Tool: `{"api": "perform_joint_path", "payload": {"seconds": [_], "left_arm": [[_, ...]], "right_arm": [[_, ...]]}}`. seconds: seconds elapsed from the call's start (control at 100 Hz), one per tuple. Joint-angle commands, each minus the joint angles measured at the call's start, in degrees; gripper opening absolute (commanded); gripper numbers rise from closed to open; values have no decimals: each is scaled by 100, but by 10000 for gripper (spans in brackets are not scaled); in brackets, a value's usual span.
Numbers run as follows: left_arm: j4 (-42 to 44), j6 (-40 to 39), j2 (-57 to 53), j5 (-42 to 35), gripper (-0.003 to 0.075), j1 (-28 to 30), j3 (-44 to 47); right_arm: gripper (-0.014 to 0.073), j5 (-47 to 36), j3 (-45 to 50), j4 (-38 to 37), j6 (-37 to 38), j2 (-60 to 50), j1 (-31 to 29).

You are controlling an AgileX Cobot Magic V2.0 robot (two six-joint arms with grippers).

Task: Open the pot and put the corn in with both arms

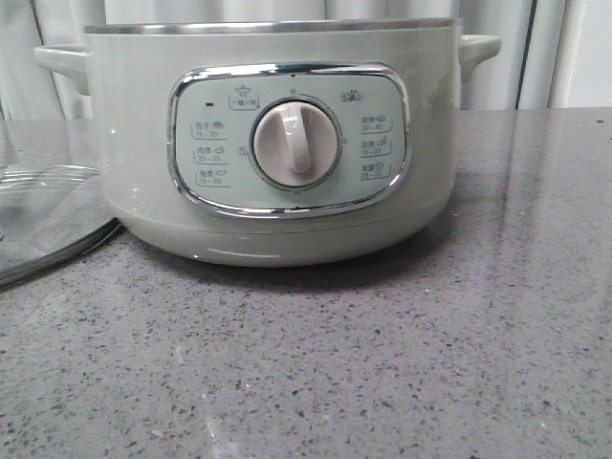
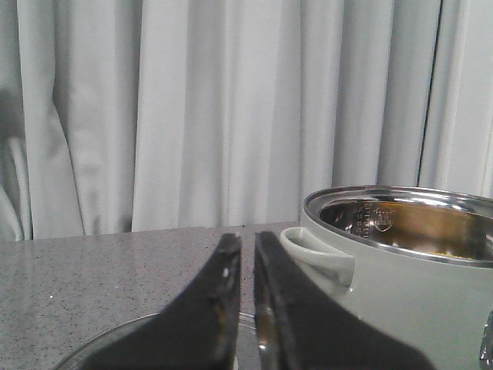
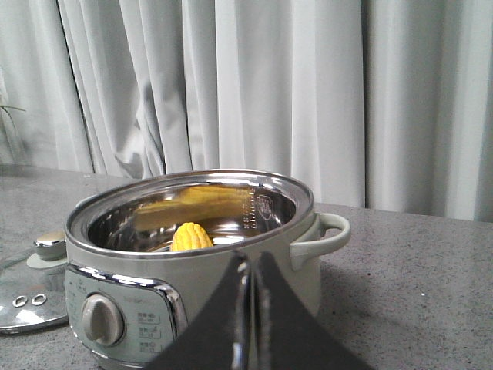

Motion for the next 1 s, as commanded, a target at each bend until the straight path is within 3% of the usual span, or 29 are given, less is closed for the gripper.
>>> {"api": "perform_joint_path", "payload": {"seconds": [0.0,0.37,0.52,0.68,0.81,0.99], "left_arm": [[-19,-7,61,-385,-20,-41,-147],[-19,-7,61,-490,-20,-41,-55],[375,-7,61,-1432,-20,80,377],[294,-7,23,-2071,-20,765,1005],[437,-7,-248,-1858,-20,1250,1357],[477,-15,-235,81,-20,1510,1352]], "right_arm": [[-64,-526,-68,-60,-58,-18,0],[-64,-490,1,-60,-58,-18,0],[-64,-490,1,-60,-58,-18,0],[-64,-490,1,-60,-58,-18,0],[-64,-490,1,-60,-58,-18,0],[-64,-502,1,-60,-58,-29,0]]}}
